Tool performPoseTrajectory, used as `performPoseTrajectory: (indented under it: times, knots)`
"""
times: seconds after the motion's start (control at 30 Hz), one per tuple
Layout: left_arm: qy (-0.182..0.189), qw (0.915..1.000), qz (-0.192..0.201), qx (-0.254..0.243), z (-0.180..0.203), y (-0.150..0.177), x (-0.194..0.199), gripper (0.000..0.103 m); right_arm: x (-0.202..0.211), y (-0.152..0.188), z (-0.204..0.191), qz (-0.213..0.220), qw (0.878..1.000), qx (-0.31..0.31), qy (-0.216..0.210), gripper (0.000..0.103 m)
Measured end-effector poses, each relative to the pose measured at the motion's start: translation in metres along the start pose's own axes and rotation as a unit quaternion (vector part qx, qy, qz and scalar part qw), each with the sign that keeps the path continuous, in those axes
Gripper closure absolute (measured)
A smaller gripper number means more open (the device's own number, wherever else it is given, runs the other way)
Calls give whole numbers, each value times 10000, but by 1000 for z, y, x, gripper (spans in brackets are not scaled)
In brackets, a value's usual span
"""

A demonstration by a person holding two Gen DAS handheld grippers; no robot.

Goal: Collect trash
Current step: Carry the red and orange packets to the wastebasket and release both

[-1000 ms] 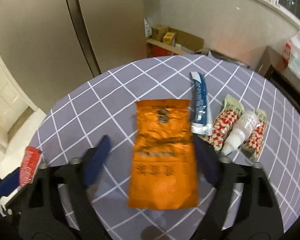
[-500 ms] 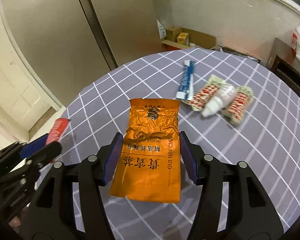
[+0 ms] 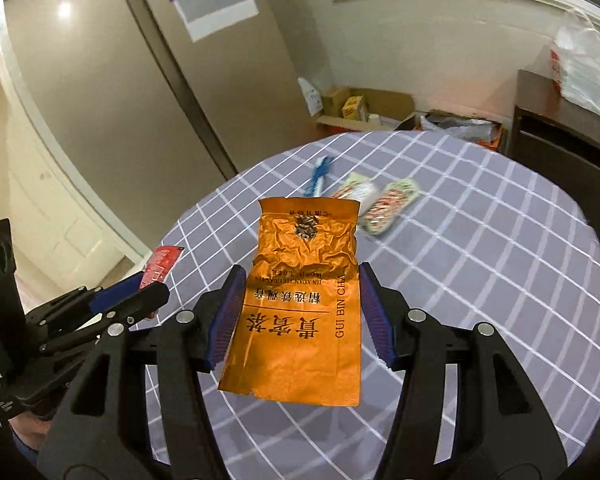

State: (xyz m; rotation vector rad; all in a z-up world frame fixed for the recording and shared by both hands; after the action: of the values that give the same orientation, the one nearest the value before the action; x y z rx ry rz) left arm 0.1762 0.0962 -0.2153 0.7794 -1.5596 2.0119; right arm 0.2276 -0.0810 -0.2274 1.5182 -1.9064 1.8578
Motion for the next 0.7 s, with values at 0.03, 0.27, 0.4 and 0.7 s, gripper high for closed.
performPoseTrajectory:
  times: [0.03,0.27,0.4,0.7]
  knots:
    - [41,10000,11,-57,8,-1,1,75,6,0,5,44,10000,-44,-1,47]
    - [360,9976,66,-583,80,3,6,75,62,10,57,460,9974,-514,220,47]
    - [572,9942,71,-907,125,9,9,75,101,21,89,713,9933,-796,445,47]
    - [1089,9816,74,-1567,220,21,13,75,171,49,157,1146,9796,-1339,963,47]
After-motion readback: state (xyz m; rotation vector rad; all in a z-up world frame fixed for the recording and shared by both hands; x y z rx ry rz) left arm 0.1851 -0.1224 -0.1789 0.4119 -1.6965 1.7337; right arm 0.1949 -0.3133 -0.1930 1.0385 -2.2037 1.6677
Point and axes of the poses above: each gripper's, at about its wrist camera, not at the fingertips, and x roughly against the way its jaws point, z to its right, y to its underside, the point moved 5 cm from there along -x, roughly the way its jaws point, and after that the axes turned 7 degrees about x, right-handed, at the moved point
